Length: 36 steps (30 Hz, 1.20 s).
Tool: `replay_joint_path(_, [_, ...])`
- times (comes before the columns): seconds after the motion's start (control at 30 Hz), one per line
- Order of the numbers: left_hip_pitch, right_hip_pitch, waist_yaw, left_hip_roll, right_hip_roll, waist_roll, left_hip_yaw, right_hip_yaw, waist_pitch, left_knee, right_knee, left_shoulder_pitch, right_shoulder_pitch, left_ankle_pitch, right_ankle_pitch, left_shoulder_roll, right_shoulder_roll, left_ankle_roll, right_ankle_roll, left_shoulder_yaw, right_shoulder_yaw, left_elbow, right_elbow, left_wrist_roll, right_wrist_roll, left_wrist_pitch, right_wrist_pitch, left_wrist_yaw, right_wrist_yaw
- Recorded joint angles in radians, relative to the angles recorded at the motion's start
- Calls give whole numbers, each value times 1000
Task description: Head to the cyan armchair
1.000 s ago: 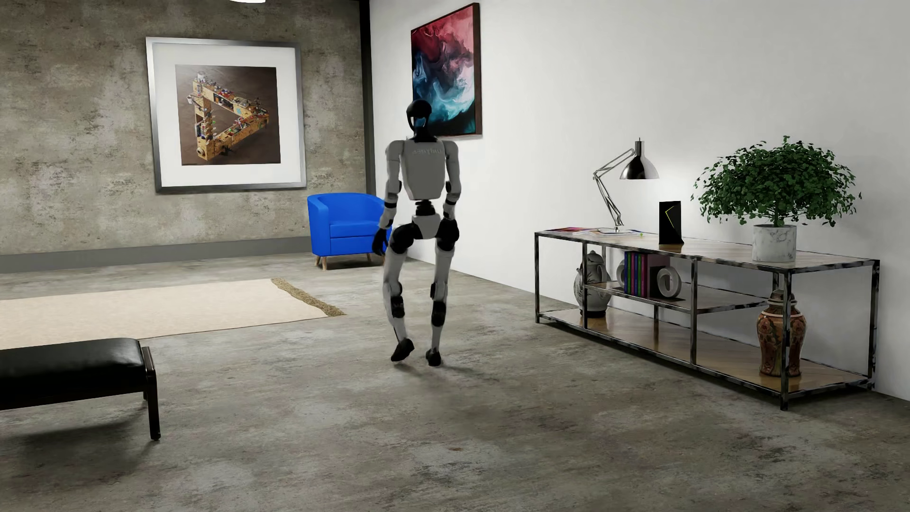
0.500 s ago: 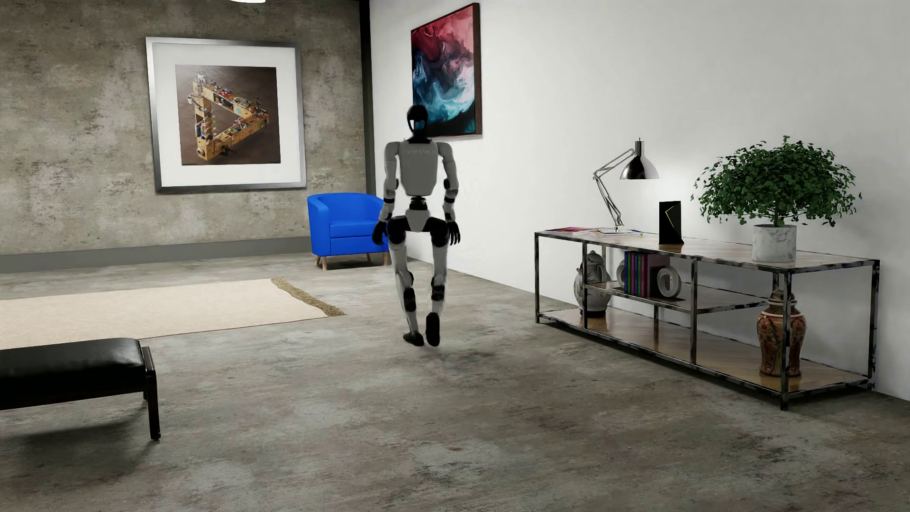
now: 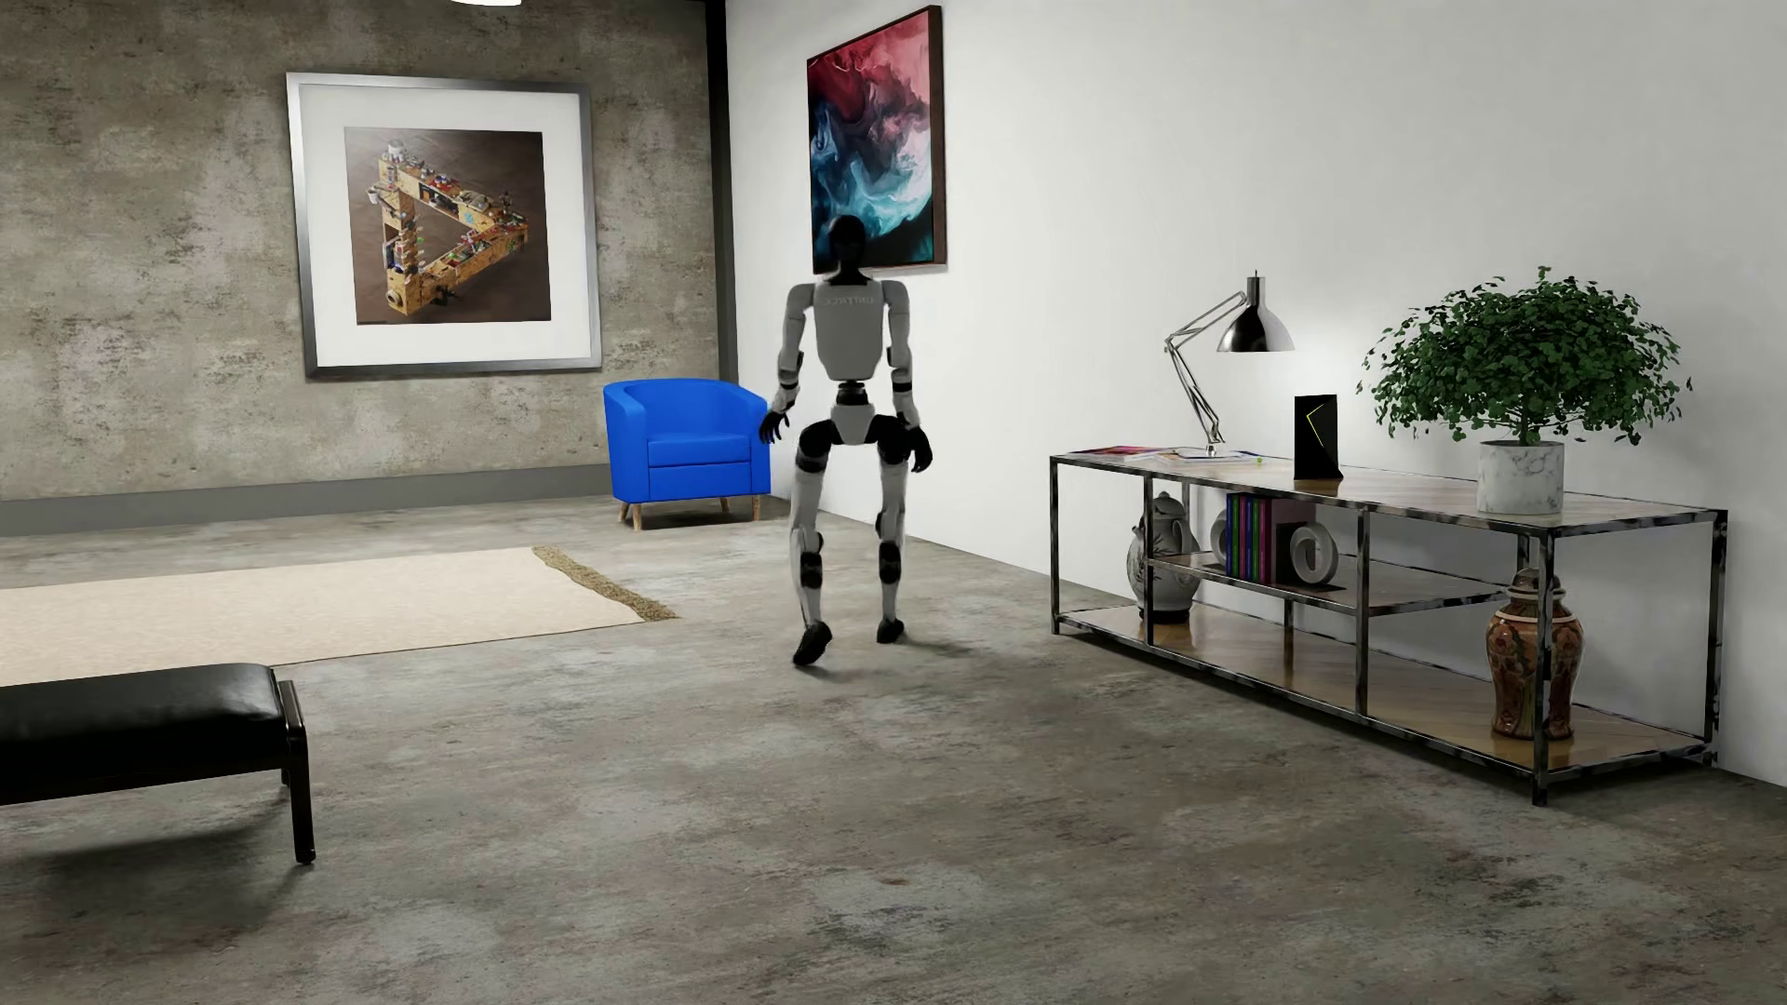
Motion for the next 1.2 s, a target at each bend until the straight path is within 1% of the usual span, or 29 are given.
replay_joint_path(0.03, [-80,56,0,78,24,20,-42,-38,2,169,-13,-4,-19,134,-40,1,19,35,-10,-56,-26,50,-11,15,-7,18,5,-37,-28])
replay_joint_path(0.07, [-178,124,8,155,53,40,-90,-71,5,332,-52,-10,-34,236,-67,12,28,107,-17,-132,-41,98,-33,40,-9,14,-9,-113,-54])
replay_joint_path(0.1, [-272,162,22,191,82,60,-140,-95,11,452,-48,-9,-58,154,-103,29,26,144,-22,-192,-31,129,-50,67,-16,-5,-36,-191,-67])
replay_joint_path(0.13, [-362,192,39,175,104,75,-194,-101,16,533,-32,13,-95,73,-143,22,10,159,-24,-201,-9,137,-59,72,-27,-13,-52,-220,-65])
replay_joint_path(0.2, [-507,243,72,87,129,86,-249,-88,22,537,6,105,-181,-11,-217,-31,-35,138,-17,-163,8,124,-83,47,-39,-4,-77,-157,-56])
replay_joint_path(0.23, [-562,265,86,47,135,85,-245,-80,22,469,26,148,-216,-61,-252,-51,-48,115,-15,-153,-9,122,-120,42,-25,-1,-93,-124,-74])
replay_joint_path(0.27, [-602,293,99,10,138,82,-225,-71,20,362,32,183,-242,-84,-279,-61,-58,116,-20,-157,-32,132,-166,46,4,-1,-119,-110,-105])
replay_joint_path(0.33, [-649,355,122,-70,148,72,-173,-52,12,66,15,217,-275,-77,-321,-75,-90,117,-18,-174,-48,189,-260,54,57,6,-175,-133,-186])
replay_joint_path(0.4, [-658,424,131,-149,155,60,-108,-30,0,-271,-30,242,-306,18,-346,-83,-122,67,-10,-192,-28,236,-319,73,89,8,-202,-177,-226])
replay_joint_path(0.43, [-651,459,130,-173,161,55,-40,-20,-6,-414,-48,252,-316,42,-356,-82,-128,18,-9,-202,-18,254,-334,88,103,9,-202,-190,-225])
replay_joint_path(0.47, [-649,490,128,-179,167,49,34,-12,-10,-466,-50,259,-320,27,-369,-75,-127,-57,-7,-209,-13,266,-341,102,120,10,-199,-206,-225])
replay_joint_path(0.5, [-649,523,128,-173,169,43,78,-2,-12,-432,-42,264,-315,61,-376,-73,-122,-17,-7,-205,-8,269,-339,105,132,10,-193,-212,-228])
replay_joint_path(0.53, [-630,553,131,-174,160,35,96,16,-14,-403,-27,268,-305,85,-372,-75,-116,108,-2,-191,8,267,-324,104,130,11,-182,-210,-227])
replay_joint_path(0.57, [-585,577,137,-190,137,24,126,42,-19,-420,1,272,-288,103,-343,-86,-108,262,11,-167,27,263,-297,99,128,15,-168,-202,-220])
replay_joint_path(0.6, [-542,575,142,-207,103,8,147,63,-21,-417,78,267,-265,94,-288,-100,-100,313,24,-129,47,260,-261,90,129,24,-151,-182,-216])
replay_joint_path(0.63, [-506,536,146,-226,60,-11,163,84,-20,-397,218,248,-234,54,-196,-115,-99,309,81,-87,74,268,-214,78,123,34,-131,-158,-200])
replay_joint_path(0.7, [-431,367,156,-253,-12,-36,208,168,-10,-362,612,185,-185,-28,21,-139,-121,302,296,-18,201,285,-103,87,72,63,-84,-133,-95])
replay_joint_path(0.73, [-380,266,163,-268,-56,-43,230,162,-5,-373,793,142,-168,-57,112,-150,-146,294,305,19,288,268,-61,88,33,67,-89,-125,-3])
replay_joint_path(0.77, [-341,175,158,-282,-102,-50,233,185,-1,-373,919,101,-153,-85,81,-153,-168,284,313,46,345,244,-37,81,9,54,-105,-101,83])
replay_joint_path(0.8, [-305,89,145,-294,-140,-57,223,191,3,-371,997,70,-132,-112,18,-148,-172,273,233,66,338,220,-24,70,18,20,-92,-67,103])
replay_joint_path(0.83, [-273,10,126,-305,-160,-62,203,194,5,-368,1026,31,-101,-136,-4,-143,-159,261,125,74,285,195,-23,72,40,-10,-64,-41,56])
replay_joint_path(0.87, [-244,-58,104,-313,-167,-64,178,192,7,-361,1004,-3,-66,-158,-24,-136,-134,248,65,67,194,159,-30,72,77,-38,-45,-27,-39])
replay_joint_path(0.9, [-217,-113,83,-315,-156,-64,149,189,9,-349,940,-30,-36,-179,-62,-118,-98,233,49,40,107,113,-32,67,113,-65,-32,-27,-138])
replay_joint_path(0.93, [-195,-158,65,-318,-133,-63,122,196,10,-329,846,-50,-13,-203,-93,-98,-73,220,45,7,55,65,-27,56,128,-88,-26,-24,-201])
replay_joint_path(0.97, [-173,-189,53,-320,-108,-61,96,201,9,-313,717,-64,2,-227,-95,-79,-58,206,41,-25,43,16,-16,36,124,-115,-26,-22,-217])
replay_joint_path(1.03, [-125,-195,41,-334,-81,-56,50,189,6,-294,343,-88,22,-271,-47,-51,-62,181,85,-81,91,-53,-1,-2,78,-140,-54,-21,-120])
replay_joint_path(1.1, [-64,-133,39,-344,-57,-50,-6,180,-2,-314,-68,-105,38,-293,27,-43,-62,153,215,-134,87,-77,-30,-21,72,-133,-82,-22,-18])
replay_joint_path(1.13, [-39,-117,38,-335,-46,-45,-33,186,-4,-312,-114,-107,39,-298,31,-42,-53,138,269,-156,67,-74,-50,-24,77,-123,-79,-22,-7])
replay_joint_path(1.2, [-9,-77,36,-283,-7,-28,-91,169,-7,-250,-71,-81,16,-277,110,-39,-34,110,70,-173,56,-34,-59,-26,48,-83,-74,-26,-44])
